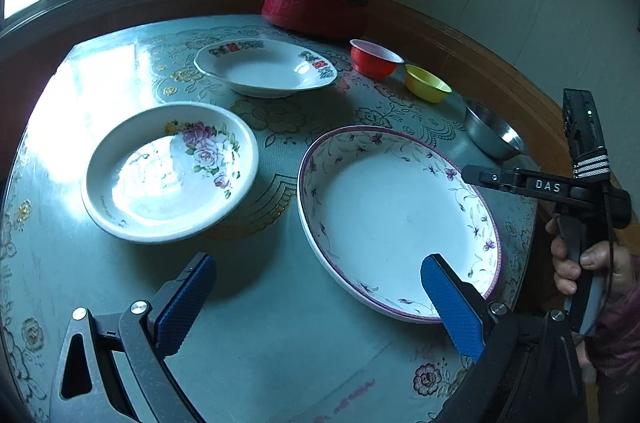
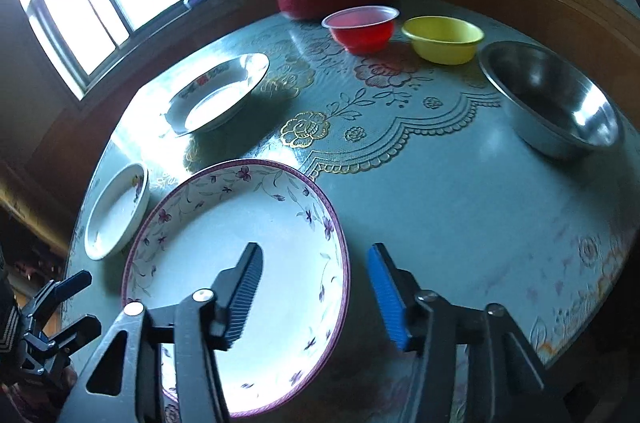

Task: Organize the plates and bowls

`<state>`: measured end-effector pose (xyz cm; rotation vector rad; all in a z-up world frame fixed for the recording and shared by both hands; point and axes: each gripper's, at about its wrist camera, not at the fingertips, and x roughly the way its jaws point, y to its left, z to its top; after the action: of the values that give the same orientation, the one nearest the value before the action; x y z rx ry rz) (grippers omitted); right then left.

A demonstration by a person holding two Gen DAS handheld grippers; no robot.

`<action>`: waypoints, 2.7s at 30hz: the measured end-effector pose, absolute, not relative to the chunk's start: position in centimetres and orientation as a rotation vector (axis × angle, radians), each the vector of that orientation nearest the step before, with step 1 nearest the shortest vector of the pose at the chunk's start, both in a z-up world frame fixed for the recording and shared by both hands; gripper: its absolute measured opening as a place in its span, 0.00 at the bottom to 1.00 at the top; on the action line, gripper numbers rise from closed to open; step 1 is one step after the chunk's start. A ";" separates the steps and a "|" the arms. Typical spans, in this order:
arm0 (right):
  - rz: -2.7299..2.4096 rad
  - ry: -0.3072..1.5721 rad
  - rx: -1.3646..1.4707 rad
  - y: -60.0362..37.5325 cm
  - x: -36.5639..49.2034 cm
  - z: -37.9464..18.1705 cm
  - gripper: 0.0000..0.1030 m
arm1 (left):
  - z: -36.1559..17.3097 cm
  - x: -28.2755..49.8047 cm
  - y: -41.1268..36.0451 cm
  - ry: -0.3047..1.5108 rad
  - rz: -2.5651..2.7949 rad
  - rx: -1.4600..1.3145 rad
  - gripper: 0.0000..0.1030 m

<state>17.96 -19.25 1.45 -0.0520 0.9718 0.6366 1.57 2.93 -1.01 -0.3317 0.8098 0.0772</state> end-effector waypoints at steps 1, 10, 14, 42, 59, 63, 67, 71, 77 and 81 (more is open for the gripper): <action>0.661 0.980 -0.084 -18.8 18.8 1.2 0.36 | -1.3 1.7 2.9 0.822 0.096 -0.358 0.98; 0.939 1.036 -0.293 -15.7 24.1 -0.4 0.25 | -3.1 2.8 1.3 0.884 0.294 -0.543 0.92; 1.068 1.039 -0.387 -14.4 24.4 -0.8 0.22 | -3.4 2.7 0.2 0.855 0.357 -0.610 0.88; 1.213 0.995 -0.594 -14.5 26.9 -0.3 0.19 | -3.6 6.3 -4.1 0.793 0.454 -0.603 0.54; 1.083 1.074 -0.434 -16.9 28.1 -0.4 0.17 | -3.5 6.7 -2.6 0.887 0.283 -0.469 0.22; 1.022 1.045 -0.423 -16.2 27.8 -0.2 0.18 | -3.3 7.7 -2.9 0.904 0.313 -0.392 0.22; 0.943 1.020 -0.421 -15.9 28.2 0.0 0.20 | -3.4 8.7 -2.7 0.910 0.308 -0.356 0.24; 0.919 0.996 -0.477 -15.8 27.2 0.1 0.21 | -3.4 7.9 -2.4 0.895 0.263 -0.367 0.24; 0.910 1.024 -0.462 -17.0 27.0 0.1 0.22 | -3.4 7.7 -2.9 0.885 0.236 -0.356 0.25; 0.918 1.003 -0.484 -16.4 26.9 0.0 0.23 | -3.3 8.1 -3.2 0.900 0.274 -0.342 0.25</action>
<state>26.93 -16.41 0.04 -0.4839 1.0026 0.9183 8.08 -3.21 -3.32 -0.3422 0.8996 0.2738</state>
